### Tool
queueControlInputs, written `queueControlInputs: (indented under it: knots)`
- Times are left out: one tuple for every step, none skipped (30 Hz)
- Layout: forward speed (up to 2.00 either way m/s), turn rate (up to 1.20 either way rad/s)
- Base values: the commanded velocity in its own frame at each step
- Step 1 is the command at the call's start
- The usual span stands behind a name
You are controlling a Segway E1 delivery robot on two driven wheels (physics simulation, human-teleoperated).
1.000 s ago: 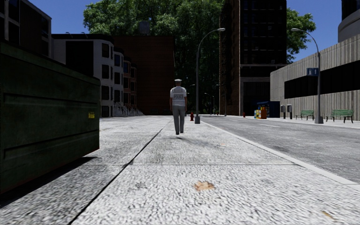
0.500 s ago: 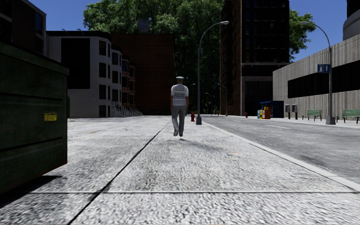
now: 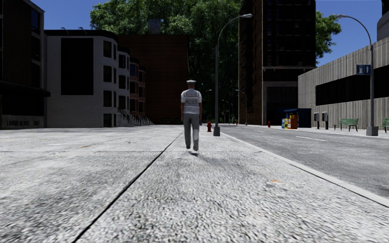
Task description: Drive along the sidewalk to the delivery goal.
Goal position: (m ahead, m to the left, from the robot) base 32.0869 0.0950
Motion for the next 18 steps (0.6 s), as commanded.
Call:
queueControlInputs:
  knots:
    - [1.90,0.34]
    - [1.90,0.44]
    - [1.90,0.50]
    - [1.90,0.50]
    - [1.90,0.52]
    - [1.90,0.52]
    - [1.90,0.52]
    - [1.90,0.52]
    - [1.90,0.52]
    - [1.90,0.52]
    - [1.90,0.52]
    - [1.90,0.52]
    - [1.90,0.45]
    - [1.90,0.04]
    - [1.90,0.04]
    - [1.90,0.00]
    - [1.90,0.00]
    - [1.90,0.00]
